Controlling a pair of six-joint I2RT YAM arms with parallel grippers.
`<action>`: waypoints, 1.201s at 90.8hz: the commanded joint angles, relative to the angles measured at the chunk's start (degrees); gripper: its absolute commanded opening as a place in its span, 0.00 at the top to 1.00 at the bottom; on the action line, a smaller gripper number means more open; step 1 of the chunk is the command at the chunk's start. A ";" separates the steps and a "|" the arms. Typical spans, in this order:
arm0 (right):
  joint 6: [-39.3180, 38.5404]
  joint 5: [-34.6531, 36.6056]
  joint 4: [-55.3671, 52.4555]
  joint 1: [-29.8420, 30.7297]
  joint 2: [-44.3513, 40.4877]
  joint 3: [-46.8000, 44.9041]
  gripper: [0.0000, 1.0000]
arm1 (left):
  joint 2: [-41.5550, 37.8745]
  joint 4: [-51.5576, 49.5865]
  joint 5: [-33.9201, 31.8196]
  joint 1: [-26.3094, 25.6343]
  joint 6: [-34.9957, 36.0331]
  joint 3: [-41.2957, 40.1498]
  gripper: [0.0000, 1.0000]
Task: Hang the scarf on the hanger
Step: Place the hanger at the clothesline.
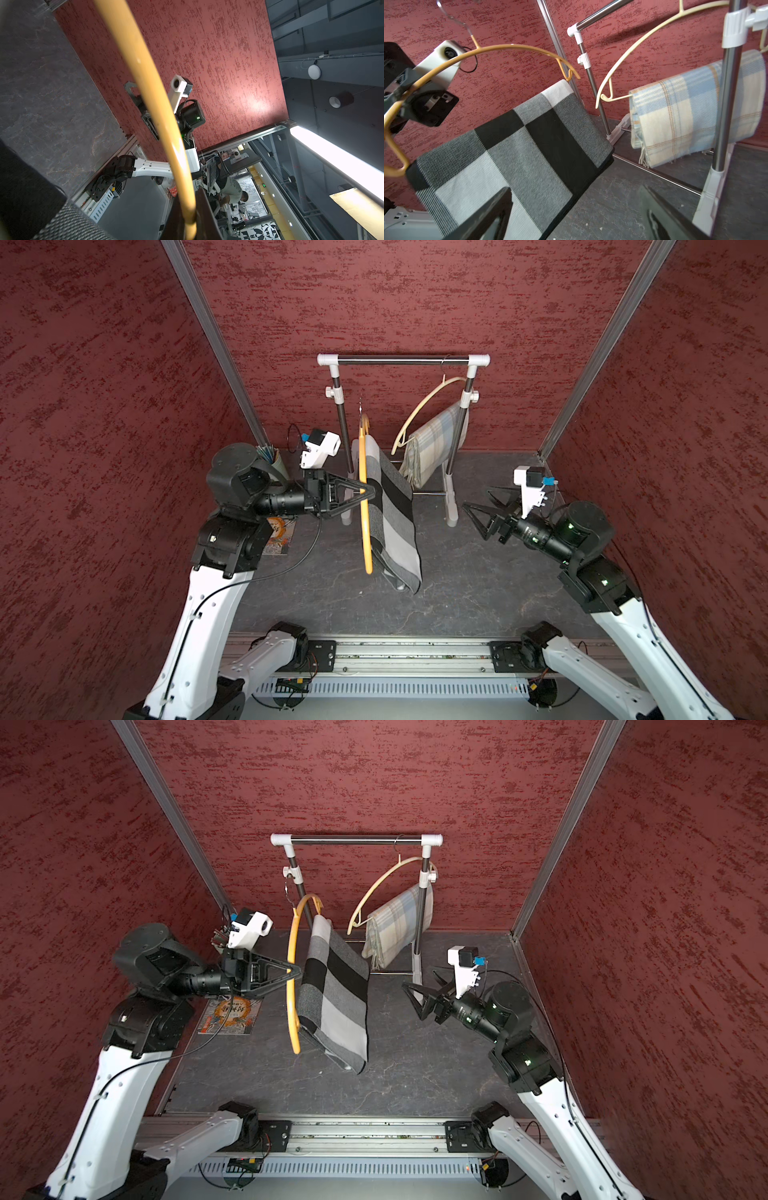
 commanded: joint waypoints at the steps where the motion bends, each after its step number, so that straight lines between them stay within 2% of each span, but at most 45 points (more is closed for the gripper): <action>1: -2.13 -1.12 0.23 -0.30 -0.87 0.14 0.02 | 4.88 18.69 6.70 3.82 -4.27 5.10 1.00; 16: -3.19 -1.12 -1.00 -0.28 -1.77 -1.23 0.02 | 14.59 19.40 10.14 6.56 -0.97 12.38 1.00; 34: -3.39 -1.39 -2.44 -0.23 -1.25 -1.24 0.02 | 26.02 31.22 11.40 9.96 -9.21 18.95 1.00; 55: -1.92 -1.66 -2.75 -0.24 -0.47 -1.27 0.02 | 38.89 35.82 11.19 9.52 -13.18 25.94 1.00; 65: -2.27 -1.48 -6.26 -0.31 -0.34 -0.06 0.02 | 43.29 39.85 10.92 9.25 -15.95 28.22 1.00; 75: -2.45 -1.48 -8.89 -0.25 -1.10 0.02 0.02 | 47.89 39.20 10.22 9.39 -15.93 32.93 1.00; 81: -1.93 -1.61 -9.30 -0.23 -1.73 -0.25 0.02 | 50.26 39.12 9.84 9.23 -15.96 33.58 1.00; 88: -1.32 -1.66 -9.61 -0.27 -2.12 -0.25 0.02 | 51.26 42.88 9.17 8.95 -17.28 29.22 1.00; 91: -1.03 -1.52 -9.69 -0.27 -2.24 -0.27 0.02 | 50.72 45.89 8.81 8.95 -18.12 25.90 0.89; 94: -0.73 -1.23 -9.68 -0.23 -2.26 -0.29 0.02 | 49.91 49.60 8.68 8.94 -18.76 22.02 0.73; 97: -0.30 -0.81 -9.65 -0.24 -2.33 -0.23 0.02 | 48.85 52.62 8.32 8.93 -19.08 18.37 0.47; 101: 0.07 -0.50 -9.49 -0.25 -2.23 -0.37 0.02 | 46.55 55.46 7.60 9.02 -18.76 12.88 0.23; 106: 0.35 -0.30 -8.99 -0.23 -2.12 -0.92 0.02 | 42.67 55.48 6.29 9.69 -15.55 6.71 0.04; 109: 0.40 0.12 -8.66 -0.27 -1.97 -1.33 0.02 | 39.87 50.86 5.10 10.50 -10.36 3.30 0.00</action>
